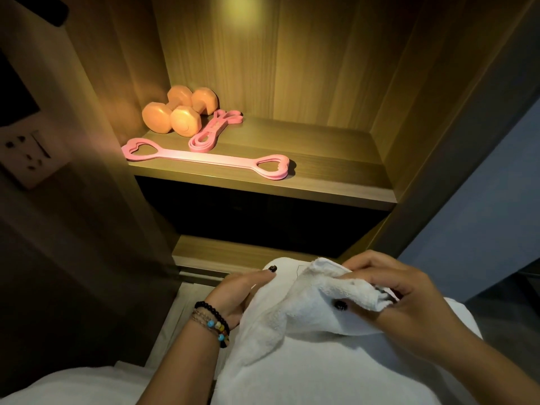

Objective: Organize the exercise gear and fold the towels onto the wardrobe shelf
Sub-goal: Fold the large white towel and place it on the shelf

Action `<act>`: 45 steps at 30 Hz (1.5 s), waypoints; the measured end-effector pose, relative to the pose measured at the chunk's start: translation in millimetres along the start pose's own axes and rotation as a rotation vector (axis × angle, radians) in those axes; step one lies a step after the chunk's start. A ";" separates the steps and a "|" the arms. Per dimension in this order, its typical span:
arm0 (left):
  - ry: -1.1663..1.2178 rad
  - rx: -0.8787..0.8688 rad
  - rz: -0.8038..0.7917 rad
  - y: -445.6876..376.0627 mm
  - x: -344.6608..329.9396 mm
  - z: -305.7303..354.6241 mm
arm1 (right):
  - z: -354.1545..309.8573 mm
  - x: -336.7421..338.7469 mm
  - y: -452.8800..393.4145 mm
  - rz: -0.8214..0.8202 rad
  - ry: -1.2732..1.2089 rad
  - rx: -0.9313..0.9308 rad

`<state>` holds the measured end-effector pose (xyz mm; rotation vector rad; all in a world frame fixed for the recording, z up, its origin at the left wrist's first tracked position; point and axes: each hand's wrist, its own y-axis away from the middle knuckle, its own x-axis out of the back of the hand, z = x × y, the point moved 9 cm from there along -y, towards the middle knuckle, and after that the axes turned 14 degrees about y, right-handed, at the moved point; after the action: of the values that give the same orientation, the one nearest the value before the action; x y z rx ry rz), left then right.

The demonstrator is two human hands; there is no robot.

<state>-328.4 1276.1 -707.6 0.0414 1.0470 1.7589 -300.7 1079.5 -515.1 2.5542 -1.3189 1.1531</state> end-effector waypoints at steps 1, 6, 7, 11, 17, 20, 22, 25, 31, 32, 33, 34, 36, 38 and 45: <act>0.015 0.026 -0.010 2.2 -1.3 -0.9 | -1.8 1.2 1.4 0.014 0.008 0.016; 0.058 0.079 -0.137 13.1 -16.8 -0.4 | -12.1 8.2 10.5 0.055 0.000 0.066; 0.046 0.063 -0.160 15.7 -22.2 3.8 | -16.3 10.6 11.8 0.066 0.002 0.086; -0.027 -0.154 -0.208 32.9 -48.0 34.3 | -37.2 25.9 13.2 0.134 0.056 0.168; -0.324 -0.443 -0.274 69.7 -89.6 58.6 | -78.5 42.6 10.9 0.209 0.131 0.316; -0.477 -0.622 -0.273 90.7 -104.8 74.4 | -90.8 43.8 6.0 0.209 0.136 0.338; -0.484 -0.733 -0.320 108.0 -115.0 83.6 | -87.1 42.7 1.1 0.202 0.137 0.298; -0.514 -0.840 -0.387 129.0 -126.9 89.2 | -71.2 41.9 -4.6 0.209 0.091 0.186; -0.571 -0.967 -0.517 157.7 -138.7 82.6 | -66.8 46.0 0.9 0.277 0.043 0.120; -0.586 -0.984 -0.520 159.3 -138.5 82.2 | -65.0 45.4 0.0 0.263 0.045 0.073; -0.608 -0.998 -0.517 160.9 -138.8 82.1 | -61.1 44.7 -1.9 0.233 0.039 0.008; -0.636 -1.013 -0.520 161.8 -139.2 81.0 | -54.1 43.1 -4.6 0.178 0.036 -0.067; -0.686 -1.013 -0.544 161.9 -140.6 76.4 | -40.5 38.3 -8.8 0.018 0.107 -0.184; -0.707 -0.967 -0.579 158.8 -141.7 69.2 | -34.9 33.0 -10.0 -0.109 0.199 -0.179; -0.186 -0.324 -0.675 133.1 -128.4 54.0 | -42.1 41.1 8.6 0.079 0.097 0.044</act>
<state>-343.3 1199.4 -531.4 -0.3110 0.5371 1.2512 -317.1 1060.7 -461.1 2.4614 -1.3982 1.3160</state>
